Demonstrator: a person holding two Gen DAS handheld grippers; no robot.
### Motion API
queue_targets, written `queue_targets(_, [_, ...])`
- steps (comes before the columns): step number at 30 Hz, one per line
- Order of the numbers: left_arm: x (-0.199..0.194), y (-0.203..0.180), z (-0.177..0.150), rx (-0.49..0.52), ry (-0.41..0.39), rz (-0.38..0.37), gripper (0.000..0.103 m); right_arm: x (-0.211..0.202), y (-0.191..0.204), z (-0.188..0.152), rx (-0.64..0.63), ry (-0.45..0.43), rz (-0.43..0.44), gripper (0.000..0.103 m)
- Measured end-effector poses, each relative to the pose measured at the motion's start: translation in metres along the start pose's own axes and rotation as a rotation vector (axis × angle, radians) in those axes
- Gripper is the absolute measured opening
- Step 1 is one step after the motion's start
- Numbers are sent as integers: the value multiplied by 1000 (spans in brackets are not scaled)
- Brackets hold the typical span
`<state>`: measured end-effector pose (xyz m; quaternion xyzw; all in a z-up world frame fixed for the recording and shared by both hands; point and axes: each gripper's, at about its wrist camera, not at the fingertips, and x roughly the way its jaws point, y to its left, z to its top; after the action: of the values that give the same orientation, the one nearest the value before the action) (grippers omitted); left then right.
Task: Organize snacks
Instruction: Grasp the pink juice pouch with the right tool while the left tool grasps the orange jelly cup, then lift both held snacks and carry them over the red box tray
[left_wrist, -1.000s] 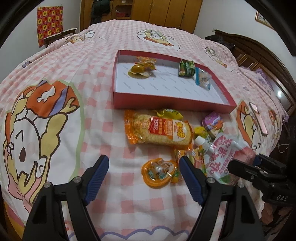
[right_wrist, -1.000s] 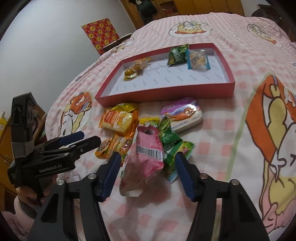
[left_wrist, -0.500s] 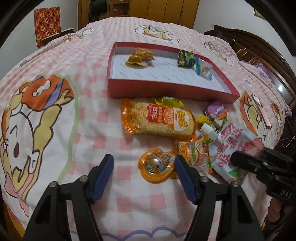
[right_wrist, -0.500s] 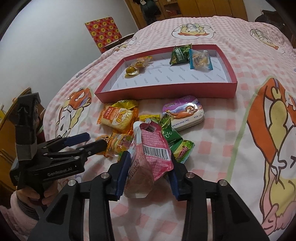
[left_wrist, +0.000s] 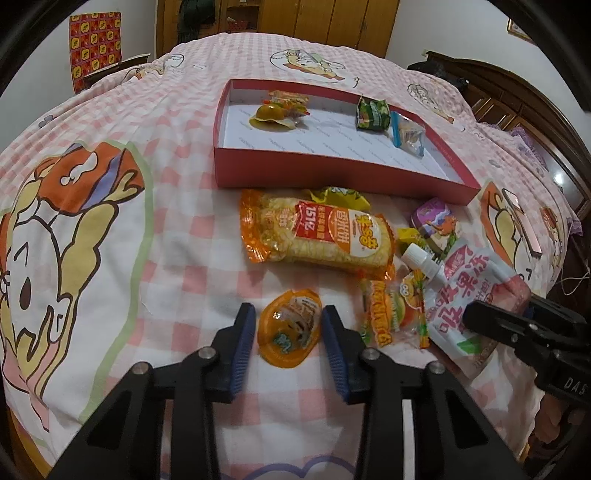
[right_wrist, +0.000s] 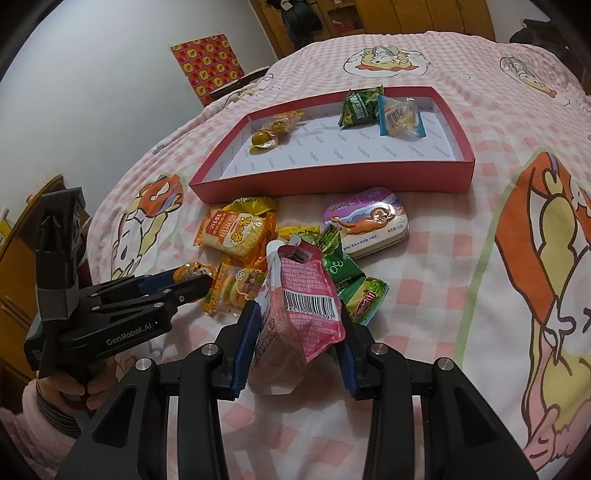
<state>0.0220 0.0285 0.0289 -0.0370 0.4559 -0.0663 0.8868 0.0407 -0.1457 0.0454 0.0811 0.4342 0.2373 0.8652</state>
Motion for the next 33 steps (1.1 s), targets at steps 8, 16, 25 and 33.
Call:
queue_targets(8, [0,1,-1,-3,0,-7,31,-1,0,0,-8,-9,-2,39])
queue_targets(16, [-13,0,0,-7,-15,-42,22,-12,5,2,-26,-46,11,36])
queue_targets(25, [-29,-2,3,2,-50,-49,22,-25,10,5,-48,-87,31,33])
queue_targets(33, [-40,0,6,-8,-75,-50,22,-32,16,6,-69,-103,43,31])
